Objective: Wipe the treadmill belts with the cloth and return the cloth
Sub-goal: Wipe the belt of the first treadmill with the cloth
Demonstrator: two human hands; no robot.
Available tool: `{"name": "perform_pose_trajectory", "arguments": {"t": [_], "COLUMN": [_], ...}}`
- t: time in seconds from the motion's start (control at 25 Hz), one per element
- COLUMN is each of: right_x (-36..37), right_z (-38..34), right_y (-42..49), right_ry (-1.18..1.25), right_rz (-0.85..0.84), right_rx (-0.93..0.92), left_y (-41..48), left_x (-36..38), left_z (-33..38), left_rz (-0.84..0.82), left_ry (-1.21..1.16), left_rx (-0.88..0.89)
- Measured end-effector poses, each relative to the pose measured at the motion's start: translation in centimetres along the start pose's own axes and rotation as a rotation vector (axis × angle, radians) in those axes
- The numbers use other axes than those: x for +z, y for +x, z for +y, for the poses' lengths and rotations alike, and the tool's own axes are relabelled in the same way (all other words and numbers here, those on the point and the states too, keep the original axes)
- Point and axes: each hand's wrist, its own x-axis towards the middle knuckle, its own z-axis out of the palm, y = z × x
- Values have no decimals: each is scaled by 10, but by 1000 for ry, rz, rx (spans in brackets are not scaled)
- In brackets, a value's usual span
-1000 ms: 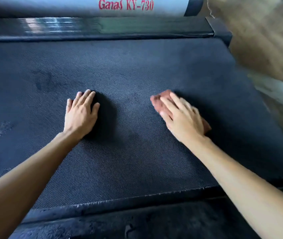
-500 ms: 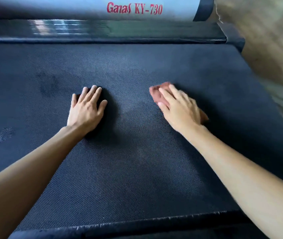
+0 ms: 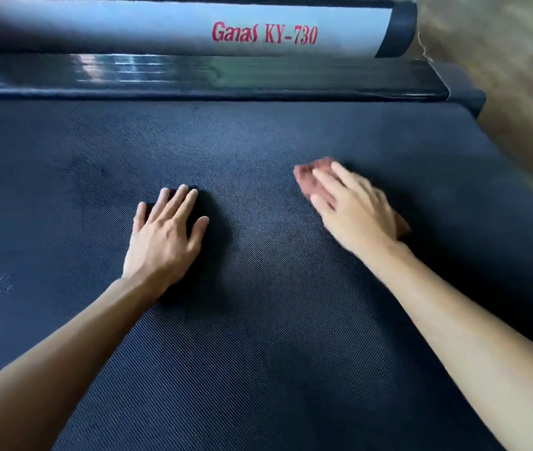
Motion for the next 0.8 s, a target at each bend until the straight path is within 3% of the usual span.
{"name": "perform_pose_trajectory", "arguments": {"t": [0.12,0.28,0.36,0.44,0.56,0.72,0.8], "right_x": [30,23,10,8,32,52,41], "right_z": [-65,-89,-49,-16,-23,-104,-96], "right_y": [57,-17,-23,20,104,95,51], "right_ry": [-4,89,92,29,3,43,81], "right_rz": [-59,-47,-17,-9,-78,-78,-76], "right_rx": [-49,-313,-250,-72,60,-238,-361], "left_y": [-1,-1,-1,-1,-1,0,0], "left_x": [0,-2,-1,-1,-1,-1,-2], "left_z": [1,2,2,2,2,3,2], "left_rz": [14,13,14,9,11,6,7], "left_ry": [-5,-11,-2,10,21,27,16], "left_rx": [-3,-1,0,-1,-3,4,3]}}
